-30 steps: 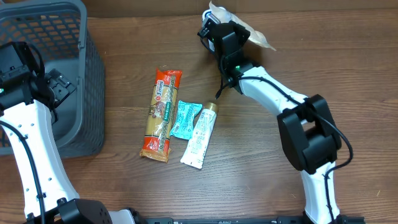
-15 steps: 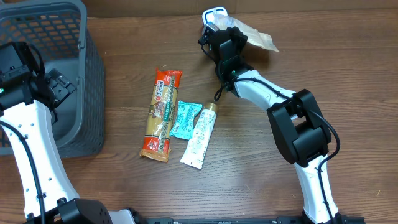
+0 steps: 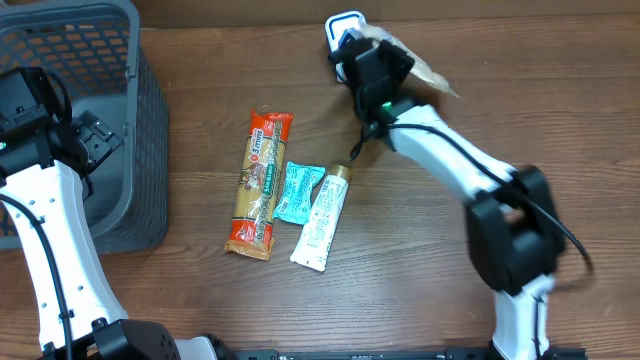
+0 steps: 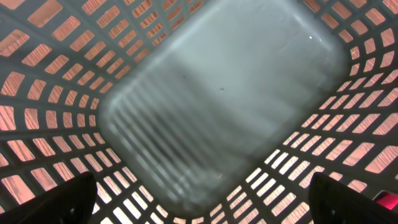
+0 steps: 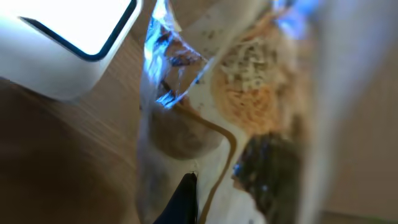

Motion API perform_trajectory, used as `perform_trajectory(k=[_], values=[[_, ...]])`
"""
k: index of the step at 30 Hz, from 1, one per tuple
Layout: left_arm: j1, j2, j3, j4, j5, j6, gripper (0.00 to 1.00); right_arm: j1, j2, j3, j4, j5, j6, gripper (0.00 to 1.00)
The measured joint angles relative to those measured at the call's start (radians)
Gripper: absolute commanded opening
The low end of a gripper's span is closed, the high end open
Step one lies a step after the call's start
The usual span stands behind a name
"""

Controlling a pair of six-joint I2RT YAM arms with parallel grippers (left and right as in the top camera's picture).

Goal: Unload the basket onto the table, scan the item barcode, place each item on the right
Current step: 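Lift the clear bag and hold it under the white scanner, then carry the bag back and set it down at the table's right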

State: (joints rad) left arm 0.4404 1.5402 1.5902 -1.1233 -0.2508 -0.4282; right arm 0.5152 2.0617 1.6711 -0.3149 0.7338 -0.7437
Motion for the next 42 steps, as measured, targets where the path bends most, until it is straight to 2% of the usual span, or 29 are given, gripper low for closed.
perform_trajectory(k=[5,9,13,16,20,25,31,33,35,37,42], values=[[0.0,0.0,0.0,0.0,0.0,0.0,1.0,-0.044,-0.266,0.002,-0.266,-0.237,0.282,0.04],[0.0,0.0,0.0,0.0,0.0,0.0,1.0,-0.156,-0.421,0.005,-0.446,-0.493,0.528,0.04],[0.0,0.0,0.0,0.0,0.0,0.0,1.0,-0.332,-0.477,0.005,-0.599,-0.772,0.734,0.04],[0.0,0.0,0.0,0.0,0.0,0.0,1.0,-0.473,-0.476,-0.01,-0.663,-0.933,0.835,0.04],[0.0,0.0,0.0,0.0,0.0,0.0,0.99,-0.625,-0.476,-0.093,-0.594,-1.072,0.929,0.04],[0.0,0.0,0.0,0.0,0.0,0.0,1.0,-0.808,-0.475,-0.351,-0.363,-1.224,1.047,0.04],[0.0,0.0,0.0,0.0,0.0,0.0,0.99,-0.896,-0.474,-0.612,-0.166,-1.251,1.109,0.04],[0.0,0.0,0.0,0.0,0.0,0.0,0.99,-0.9,-0.474,-0.668,-0.159,-1.216,1.118,0.12],[0.0,0.0,0.0,0.0,0.0,0.0,1.0,-0.9,-0.474,-0.706,-0.184,-1.163,1.125,0.39],[0.0,0.0,0.0,0.0,0.0,0.0,1.0,-0.9,-0.474,-0.718,-0.212,-1.11,1.13,0.53],[0.0,0.0,0.0,0.0,0.0,0.0,1.0,-0.901,-0.474,-0.711,-0.251,-1.044,1.132,0.68]])
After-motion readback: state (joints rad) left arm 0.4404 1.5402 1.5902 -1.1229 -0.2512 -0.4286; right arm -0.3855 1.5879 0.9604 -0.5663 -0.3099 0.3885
